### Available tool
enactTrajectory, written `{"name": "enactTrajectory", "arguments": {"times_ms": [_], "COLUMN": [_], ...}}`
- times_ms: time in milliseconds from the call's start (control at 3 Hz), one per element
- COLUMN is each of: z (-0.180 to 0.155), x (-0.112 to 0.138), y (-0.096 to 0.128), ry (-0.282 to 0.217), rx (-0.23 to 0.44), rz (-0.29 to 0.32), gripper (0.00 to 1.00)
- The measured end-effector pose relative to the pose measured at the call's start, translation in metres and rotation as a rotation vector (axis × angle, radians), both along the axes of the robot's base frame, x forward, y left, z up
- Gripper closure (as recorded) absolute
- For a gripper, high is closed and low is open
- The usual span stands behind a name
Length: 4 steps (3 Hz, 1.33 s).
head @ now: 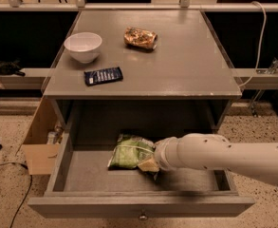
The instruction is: Pick green jalapeno chip bag from top drawer and place on counter
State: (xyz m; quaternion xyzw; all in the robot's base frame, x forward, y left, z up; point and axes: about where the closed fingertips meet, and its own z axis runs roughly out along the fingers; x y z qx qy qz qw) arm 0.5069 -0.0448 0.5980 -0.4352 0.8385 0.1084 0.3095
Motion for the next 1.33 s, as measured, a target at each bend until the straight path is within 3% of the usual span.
{"name": "enactTrajectory", "arguments": {"times_ms": [667, 1000, 1333], "z": [0.0, 0.003, 0.028], "x": [0.0, -0.002, -0.004], "y": [0.0, 0.0, -0.027], "ry": [0.0, 0.005, -0.01], "rx": [0.0, -0.007, -0.027], "rz": [0.0, 0.009, -0.026], "gripper": [1.0, 1.0, 1.0]}}
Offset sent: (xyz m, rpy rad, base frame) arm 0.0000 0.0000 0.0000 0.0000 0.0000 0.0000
